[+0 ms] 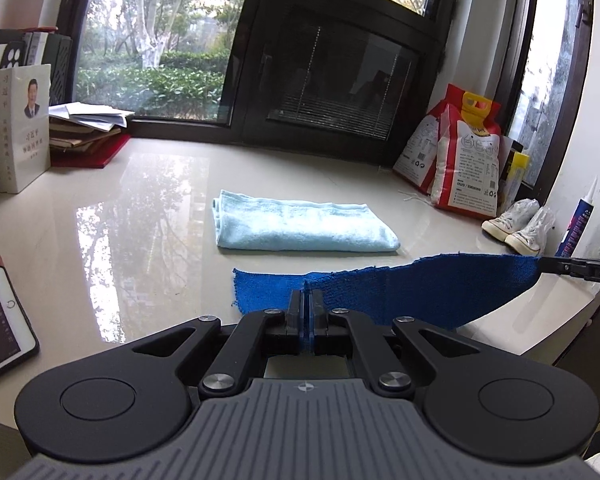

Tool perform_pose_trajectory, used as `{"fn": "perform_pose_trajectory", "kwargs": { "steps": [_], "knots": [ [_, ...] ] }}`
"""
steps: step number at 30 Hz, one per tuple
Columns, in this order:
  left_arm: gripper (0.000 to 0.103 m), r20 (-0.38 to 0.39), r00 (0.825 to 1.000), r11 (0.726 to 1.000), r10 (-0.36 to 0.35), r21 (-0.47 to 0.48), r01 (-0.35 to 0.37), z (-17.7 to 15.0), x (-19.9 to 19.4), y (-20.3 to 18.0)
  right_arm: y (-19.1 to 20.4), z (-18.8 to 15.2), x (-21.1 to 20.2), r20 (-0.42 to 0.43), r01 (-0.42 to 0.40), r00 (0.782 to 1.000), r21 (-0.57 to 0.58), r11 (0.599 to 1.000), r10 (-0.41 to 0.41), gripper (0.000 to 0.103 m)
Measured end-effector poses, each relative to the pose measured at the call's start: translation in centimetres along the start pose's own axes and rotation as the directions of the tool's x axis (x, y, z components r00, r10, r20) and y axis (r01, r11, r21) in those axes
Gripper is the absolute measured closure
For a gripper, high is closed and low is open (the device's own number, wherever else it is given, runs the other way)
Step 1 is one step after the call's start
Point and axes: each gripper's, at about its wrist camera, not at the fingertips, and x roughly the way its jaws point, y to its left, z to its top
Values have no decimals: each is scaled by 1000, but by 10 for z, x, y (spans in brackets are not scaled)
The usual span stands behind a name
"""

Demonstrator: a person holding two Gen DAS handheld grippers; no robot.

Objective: Fold towel
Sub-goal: 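Lower the stretched towel onto the table with both grippers, laying it flat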

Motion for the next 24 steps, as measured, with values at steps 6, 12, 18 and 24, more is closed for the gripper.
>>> {"fn": "perform_pose_trajectory", "kwargs": {
  "steps": [6, 12, 18, 24],
  "knots": [
    [101, -18, 1000, 1000, -8, -2, 8, -13, -12, -3, 3, -16, -13, -34, 11, 999, 21, 1000, -10, 101],
    [101, -39, 999, 1000, -10, 0, 10, -23, -27, -2, 4, -28, -23, -76, 22, 997, 36, 999, -19, 101],
    [101, -50, 999, 1000, -11, 1, 12, -28, -27, 0, 3, -34, -22, -101, 28, 995, 47, 998, -23, 101],
    [101, -55, 998, 1000, 24, -1, -24, -28, -10, 4, 1, -33, -8, -101, 47, 994, 46, 998, -43, 101]
  ]
}}
